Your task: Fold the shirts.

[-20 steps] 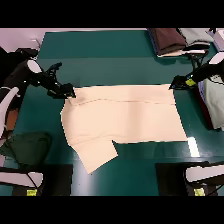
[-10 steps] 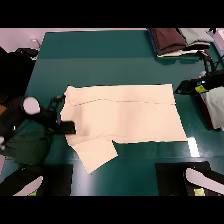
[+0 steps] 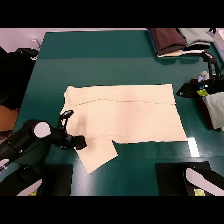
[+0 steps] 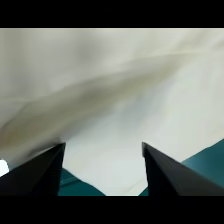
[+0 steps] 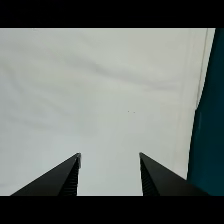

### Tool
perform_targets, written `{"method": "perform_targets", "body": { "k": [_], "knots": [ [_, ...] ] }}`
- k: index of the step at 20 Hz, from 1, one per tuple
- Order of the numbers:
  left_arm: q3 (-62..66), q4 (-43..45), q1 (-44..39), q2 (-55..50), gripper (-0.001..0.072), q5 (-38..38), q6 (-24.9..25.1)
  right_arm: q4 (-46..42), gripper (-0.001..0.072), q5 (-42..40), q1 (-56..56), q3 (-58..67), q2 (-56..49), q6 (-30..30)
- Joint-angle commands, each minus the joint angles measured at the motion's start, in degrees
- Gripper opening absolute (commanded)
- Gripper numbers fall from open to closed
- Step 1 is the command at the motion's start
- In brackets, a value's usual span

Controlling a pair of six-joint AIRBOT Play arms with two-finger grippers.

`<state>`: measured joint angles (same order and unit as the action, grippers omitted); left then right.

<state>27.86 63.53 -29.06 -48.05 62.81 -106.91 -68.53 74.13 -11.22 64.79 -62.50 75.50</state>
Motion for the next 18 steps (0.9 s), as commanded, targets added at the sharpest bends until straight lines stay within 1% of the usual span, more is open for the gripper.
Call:
{"method": "perform_targets", "body": {
  "k": [1,4,5,7,10,11,13,16,18],
  "knots": [
    [-1.51,-0.68,-3.04,0.26,0.0553,-2.16,-3.1,-0.02,0.043,0.0,-0.04,-0.13,0.22,0.02],
    [-0.87,0.37,-3.04,0.26,0.0553,-0.94,-3.04,0.0,0.0431,0.02,-0.04,-0.13,0.24,0.02],
    [-0.28,0.31,-3.04,0.26,0.0553,0.42,-2.93,-0.04,0.043,0.13,-0.04,-0.13,0.24,0.02],
    [2.95,1.86,-3.04,0.26,0.0553,5.25,-1.03,-0.04,0.043,-0.04,-0.04,-0.13,0.22,0.0],
    [6.47,11.26,-3.04,0.26,0.0553,13.88,-1.33,-0.07,0.043,-0.04,-0.04,-0.13,0.22,-0.13],
    [5.92,12.15,-3.04,0.26,0.0553,14.6,-2.12,-0.07,0.043,-0.07,-0.04,-0.13,0.22,-0.17],
    [3.89,10.97,-3.04,0.26,0.0553,10.86,-3.61,-0.07,0.043,-0.11,-0.04,-0.13,0.22,-0.17],
    [0.39,9.18,-3.04,0.24,0.0553,0.52,-7.02,-0.07,0.043,-0.07,-0.04,-0.13,0.24,-0.17],
    [-1.84,6.01,-3.04,0.24,0.0553,-4.37,-7.23,-0.04,0.043,-0.09,-0.04,-0.13,0.22,-0.17]
  ]
}}
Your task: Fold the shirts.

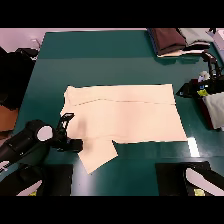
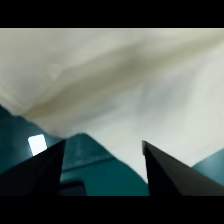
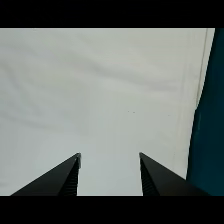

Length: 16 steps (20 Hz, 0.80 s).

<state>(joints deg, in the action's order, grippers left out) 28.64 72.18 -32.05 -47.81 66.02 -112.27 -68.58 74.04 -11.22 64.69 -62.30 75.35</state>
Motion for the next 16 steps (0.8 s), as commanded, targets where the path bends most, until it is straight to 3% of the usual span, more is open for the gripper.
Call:
{"method": "perform_targets", "body": {
  "k": [1,4,5,6,7,12,15,16],
  "knots": [
    [-3.58,-5.01,-0.04,0.0,0.0553,-9.27,-1.73,0.0,0.043,0.02,-0.04,-0.02,0.02,-0.02],
    [-3.91,-8.68,-0.04,0.02,0.055,-8.83,-0.42,-0.07,0.043,0.13,-0.04,-0.02,0.04,-0.02],
    [-3.21,-8.41,-0.04,0.02,0.0448,-6.82,0.33,-0.31,0.043,0.42,-0.07,-0.02,0.04,-0.02],
    [-2.23,-8.04,-0.04,0.02,0.0193,-4.81,0.96,-0.59,0.0431,1.18,-0.39,-0.02,0.02,-0.09],
    [-1.2,-8.0,-0.04,0.02,0.0022,-3.63,2.82,-0.52,0.0431,2.1,-1.29,-0.17,0.02,-0.46],
    [4.07,-7.61,-0.04,0.02,0.0022,-4.17,4.61,-0.66,0.0432,5.6,-14.43,-12.13,-0.04,-1.53],
    [5.31,-7.63,-0.04,0.02,0.0021,-6.23,4.76,-0.59,0.0535,6.16,-25.07,-21.66,-2.6,-2.38],
    [5.29,-7.61,-0.04,0.02,0.0021,-6.56,4.79,-0.33,0.0534,6.16,-27.89,-24.2,-4.07,-2.38]
  ]
}}
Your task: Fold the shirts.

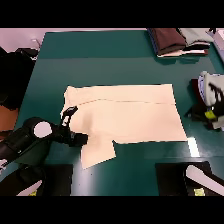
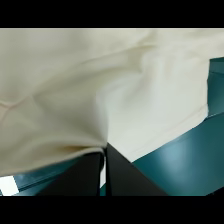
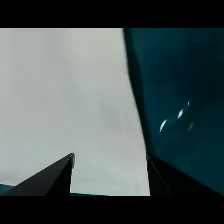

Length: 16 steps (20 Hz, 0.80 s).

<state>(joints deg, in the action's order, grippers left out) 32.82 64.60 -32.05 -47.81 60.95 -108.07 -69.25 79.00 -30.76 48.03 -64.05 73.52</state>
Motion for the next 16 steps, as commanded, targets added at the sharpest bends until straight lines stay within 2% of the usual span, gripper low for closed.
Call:
{"method": "perform_targets", "body": {
  "k": [1,3,6,10,11,13,16],
  "knots": [
    [1.11,-0.02,-0.04,0.02,0.0022,-1.6,0.57,0.79,0.053,1.07,-10.05,-9.66,-3.45,-0.68],
    [1.11,-0.02,-0.04,0.02,0.0021,-1.7,0.57,0.79,0.0521,0.31,-10.47,-12.74,-5.16,-1.22],
    [1.11,-0.04,-0.04,0.02,0.0022,-1.81,0.57,0.72,0.0459,-1.44,-6.93,-14.95,-5.09,-1.22],
    [2.14,0.35,-0.04,0.09,0.0022,1.07,2.1,0.22,0.0047,-1.03,0.42,-12.31,-0.04,-1.66],
    [3.32,1.09,-0.04,0.15,0.0022,3.02,2.08,0.0,0.0012,0.11,1.99,-10.91,1.46,-1.66],
    [6.34,4.37,-0.04,1.14,0.0021,7.61,1.99,-0.02,0.0012,3.15,4.24,-8.02,4.81,-1.66],
    [7.37,7.89,-0.04,8.17,0.0021,13.55,-2.14,-2.47,0.0012,6.91,4.59,-5.86,11.37,-1.57]
  ]
}}
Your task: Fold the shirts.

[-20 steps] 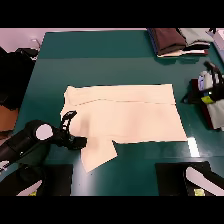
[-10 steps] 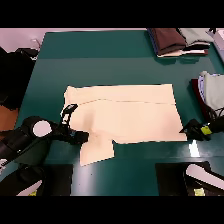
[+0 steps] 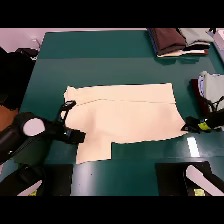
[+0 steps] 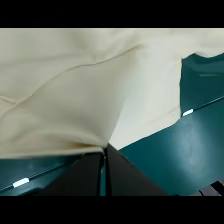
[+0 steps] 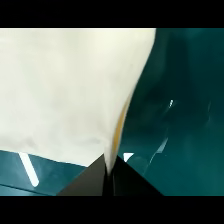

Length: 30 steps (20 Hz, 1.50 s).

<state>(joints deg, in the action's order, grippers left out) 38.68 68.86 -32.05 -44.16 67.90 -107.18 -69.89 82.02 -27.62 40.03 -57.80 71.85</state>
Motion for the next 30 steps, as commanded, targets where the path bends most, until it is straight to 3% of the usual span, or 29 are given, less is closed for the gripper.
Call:
{"method": "perform_targets", "body": {
  "k": [1,4,6,7,10,12,15,19,26,27,28,29,30],
  "knots": [
    [1.51,4.96,-0.04,7.3,0.0021,9.09,-4.66,-3.5,0.0012,4.76,1.46,2.43,7.3,0.15],
    [1.51,11.1,-0.02,13.31,0.0022,10.6,-8.02,-4.63,0.0011,4.57,1.46,2.45,11.28,1.22],
    [1.51,19.74,-0.02,14.4,0.0021,9.09,-11.87,-4.61,0.0011,2.78,1.49,2.49,10.97,1.53],
    [1.51,23.76,0.04,14.25,0.0021,7.43,-13.05,-3.98,0.0011,2.1,1.49,2.86,10.03,1.66],
    [1.51,25.24,5.49,11.69,0.0021,-1.64,-13.14,-1.53,0.001,-0.04,2.16,7.63,3.65,1.64],
    [1.51,24.17,11.74,8.28,0.0021,-9.18,-10.43,-1.68,0.001,-2.32,4.68,12.68,-1.68,1.64],
    [1.6,15.85,18.56,1.88,0.0021,-20.63,-2.16,-1.7,0.0011,-3.28,9.16,20.79,-10.69,2.73],
    [6.36,10.34,20.44,-11.58,0.0021,-24.65,6.29,-1.64,0.0011,-4.5,12.66,30.05,-20.52,6.34],
    [20.74,10.4,20.44,-31.45,0.0023,-27.36,7.17,-0.83,0.0016,-3.87,14.32,40.44,-30.05,7.58],
    [21.79,10.43,20.44,-31.89,0.0024,-27.34,7.17,0.81,0.0076,-4.5,13.81,40.98,-30.62,6.88],
    [22.8,10.47,20.44,-31.89,0.015,-27.43,7.17,3.15,0.0314,-5.68,13.03,41.2,-30.95,5.9],
    [24.11,10.47,20.46,-31.89,0.0404,-26.99,7.15,5.57,0.0431,-6.93,12.09,41.18,-30.97,5.22],
    [25.86,10.78,20.44,-31.89,0.0558,-25.33,7.17,7.61,0.0459,-7.06,10.88,41.18,-30.95,3.76]
  ]
}}
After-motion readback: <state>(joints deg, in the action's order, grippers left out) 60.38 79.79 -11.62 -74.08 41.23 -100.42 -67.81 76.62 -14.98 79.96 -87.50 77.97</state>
